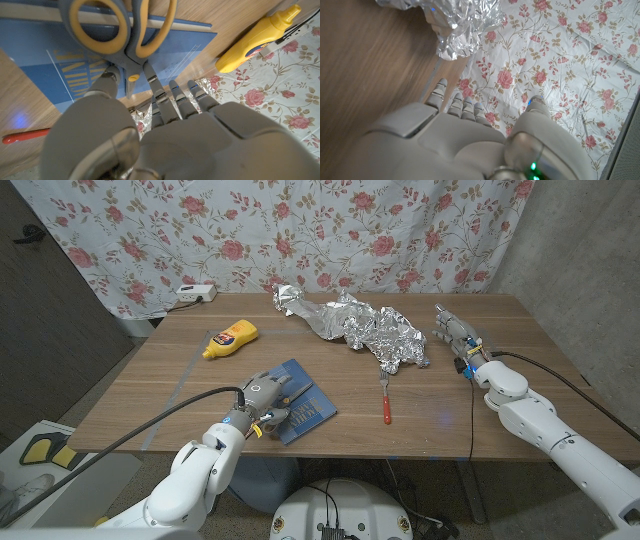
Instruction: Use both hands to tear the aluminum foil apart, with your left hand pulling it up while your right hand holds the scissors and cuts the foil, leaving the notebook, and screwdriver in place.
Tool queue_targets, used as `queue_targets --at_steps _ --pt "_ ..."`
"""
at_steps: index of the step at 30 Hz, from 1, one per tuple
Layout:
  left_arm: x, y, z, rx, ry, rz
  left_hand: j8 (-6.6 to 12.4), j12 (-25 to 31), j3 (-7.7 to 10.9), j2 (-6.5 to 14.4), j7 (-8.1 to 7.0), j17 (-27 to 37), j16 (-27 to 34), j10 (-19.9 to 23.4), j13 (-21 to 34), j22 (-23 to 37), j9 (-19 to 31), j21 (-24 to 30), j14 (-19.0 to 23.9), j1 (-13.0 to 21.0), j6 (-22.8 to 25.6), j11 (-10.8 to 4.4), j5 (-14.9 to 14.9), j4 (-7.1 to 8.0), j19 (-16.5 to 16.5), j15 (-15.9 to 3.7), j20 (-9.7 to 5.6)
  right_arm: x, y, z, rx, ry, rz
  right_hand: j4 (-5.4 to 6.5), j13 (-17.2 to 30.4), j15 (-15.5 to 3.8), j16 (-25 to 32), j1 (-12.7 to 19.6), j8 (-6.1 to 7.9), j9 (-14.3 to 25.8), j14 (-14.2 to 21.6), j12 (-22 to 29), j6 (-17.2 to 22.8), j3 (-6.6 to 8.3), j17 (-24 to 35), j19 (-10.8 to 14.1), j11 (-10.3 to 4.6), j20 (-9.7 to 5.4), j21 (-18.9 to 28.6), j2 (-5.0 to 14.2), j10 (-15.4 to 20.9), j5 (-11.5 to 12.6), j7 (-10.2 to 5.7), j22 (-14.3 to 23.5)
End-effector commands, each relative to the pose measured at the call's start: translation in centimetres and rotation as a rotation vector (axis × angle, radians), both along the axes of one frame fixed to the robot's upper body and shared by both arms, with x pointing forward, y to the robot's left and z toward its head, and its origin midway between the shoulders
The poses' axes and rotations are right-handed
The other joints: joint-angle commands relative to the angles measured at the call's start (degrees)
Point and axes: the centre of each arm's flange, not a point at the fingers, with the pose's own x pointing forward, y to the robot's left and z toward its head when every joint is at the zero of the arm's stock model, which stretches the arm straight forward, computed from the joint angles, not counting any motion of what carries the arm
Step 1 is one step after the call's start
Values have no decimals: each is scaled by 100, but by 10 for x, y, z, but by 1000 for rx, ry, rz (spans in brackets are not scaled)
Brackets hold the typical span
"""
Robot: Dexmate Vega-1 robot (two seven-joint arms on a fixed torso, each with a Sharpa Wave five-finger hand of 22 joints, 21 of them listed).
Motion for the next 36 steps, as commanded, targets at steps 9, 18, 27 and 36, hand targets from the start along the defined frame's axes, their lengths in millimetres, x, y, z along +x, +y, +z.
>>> queue_targets --at_steps 9,18,27,36 --pt "4 -4 -4 0 18 -15 -43 -97 79 79 -32 10 -9 67 -45 11 10 -8 1 317 -35 -33 72 -59 67 -23 11 2 2 2 1 -2 4 -19 7 -21 34 6 17 11 -40 33 -16 27 15 -17 30 -4 37 -6 20 -12 -5 13" --pt "7 -9 -3 9 25 -31 -51 -150 83 96 -71 10 -28 19 -39 9 11 -14 -52 423 -33 -15 68 -57 61 -34 7 1 1 1 6 0 3 -19 7 -21 33 5 18 11 -43 33 -14 33 14 -16 22 -2 37 -4 21 -11 -9 13" --pt "8 -14 -3 -2 22 -74 0 -182 18 76 6 16 9 237 -119 8 12 -9 13 532 161 70 38 -30 91 -102 -33 -1 -1 1 15 -3 -3 -20 7 -24 33 5 19 11 -43 34 -11 41 14 -19 25 0 37 1 24 -10 -9 13" --pt "7 -16 -6 5 31 -79 -75 -251 -39 145 -35 15 -6 359 -112 6 14 -15 29 831 116 -4 42 -25 124 -122 -32 -3 -1 0 18 -3 -3 -20 6 -20 34 4 17 11 -43 30 -15 49 13 -20 19 -5 37 2 14 -9 -9 13"
